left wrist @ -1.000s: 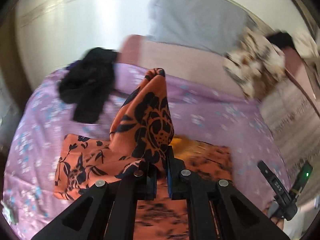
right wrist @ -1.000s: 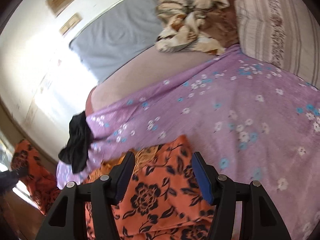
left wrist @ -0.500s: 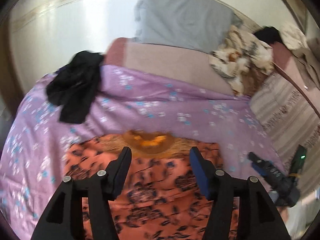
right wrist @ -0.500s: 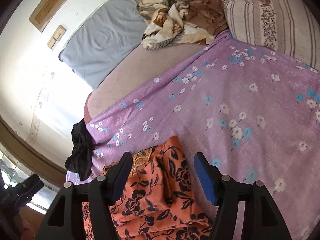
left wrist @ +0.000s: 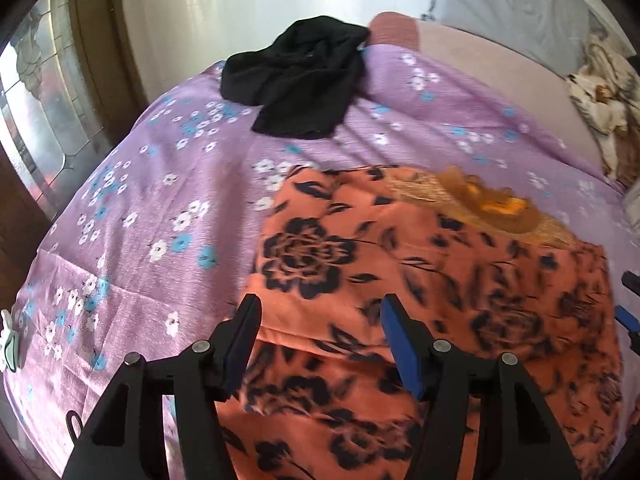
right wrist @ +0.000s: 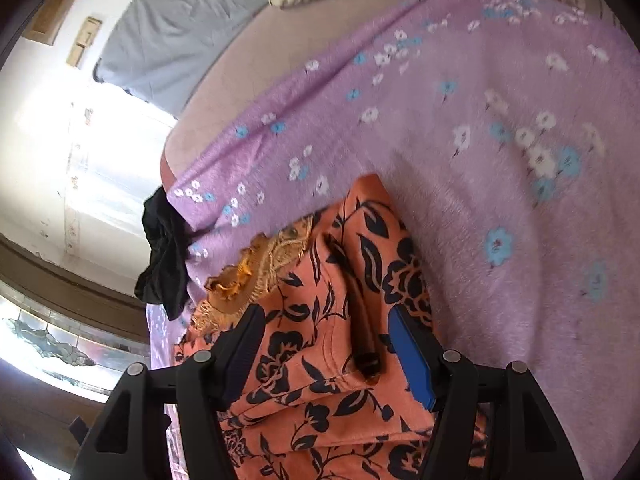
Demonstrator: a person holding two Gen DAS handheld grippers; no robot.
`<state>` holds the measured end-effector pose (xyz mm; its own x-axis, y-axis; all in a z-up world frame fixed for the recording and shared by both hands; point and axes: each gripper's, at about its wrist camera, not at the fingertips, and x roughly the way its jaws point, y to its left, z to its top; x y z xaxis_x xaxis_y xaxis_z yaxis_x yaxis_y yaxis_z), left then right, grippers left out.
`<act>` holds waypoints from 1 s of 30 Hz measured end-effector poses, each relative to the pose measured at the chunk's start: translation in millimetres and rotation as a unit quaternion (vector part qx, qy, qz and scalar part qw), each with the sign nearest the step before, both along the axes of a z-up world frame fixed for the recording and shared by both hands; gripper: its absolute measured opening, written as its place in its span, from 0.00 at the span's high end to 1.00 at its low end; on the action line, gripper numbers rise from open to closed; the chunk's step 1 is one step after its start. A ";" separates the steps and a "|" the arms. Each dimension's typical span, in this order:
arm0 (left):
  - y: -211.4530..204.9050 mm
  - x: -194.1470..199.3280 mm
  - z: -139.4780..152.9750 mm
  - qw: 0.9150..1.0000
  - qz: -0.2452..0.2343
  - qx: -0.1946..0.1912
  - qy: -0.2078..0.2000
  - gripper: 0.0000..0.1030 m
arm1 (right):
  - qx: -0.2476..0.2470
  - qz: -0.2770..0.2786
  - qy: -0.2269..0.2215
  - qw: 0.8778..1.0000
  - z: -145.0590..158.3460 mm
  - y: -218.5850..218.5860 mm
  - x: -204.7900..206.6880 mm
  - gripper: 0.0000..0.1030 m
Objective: Fold small clothes
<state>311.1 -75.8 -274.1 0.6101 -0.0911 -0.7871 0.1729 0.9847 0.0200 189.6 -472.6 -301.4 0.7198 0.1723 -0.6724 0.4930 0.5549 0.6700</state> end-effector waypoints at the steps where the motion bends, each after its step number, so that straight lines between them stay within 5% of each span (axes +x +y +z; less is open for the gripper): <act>1: 0.4 4.3 -4.4 1.000 0.000 0.006 0.002 0.39 | -0.003 0.007 0.007 1.000 -3.4 2.4 4.9 0.34; 3: -1.2 12.7 -11.1 1.000 -0.005 0.015 0.009 0.39 | -0.017 0.027 0.026 0.999 -12.4 13.2 15.9 0.38; 5: 0.0 22.4 -18.5 1.000 -0.002 0.013 0.020 0.39 | -0.044 0.047 0.052 0.997 -17.2 23.5 24.1 0.68; 10: -0.8 28.4 -32.5 0.999 0.004 0.028 0.037 0.39 | -0.115 0.053 0.073 0.989 -8.2 41.6 21.2 0.93; 14: -8.2 20.0 -32.5 0.998 0.005 0.057 0.019 0.39 | -0.153 0.018 0.062 0.986 12.3 38.3 3.3 0.94; 18: -4.7 10.5 -24.1 0.998 0.020 0.055 -0.007 0.39 | -0.168 0.047 0.137 0.975 -16.1 42.7 12.3 0.91; 22: -0.9 -2.7 -12.7 0.998 0.025 0.049 -0.036 0.38 | -0.172 0.056 0.145 0.973 -0.8 48.0 -0.6 0.89; 30: -18.4 -50.3 16.4 0.997 -0.009 0.027 -0.069 0.21 | -0.187 0.036 0.100 0.977 42.0 47.1 -62.6 0.88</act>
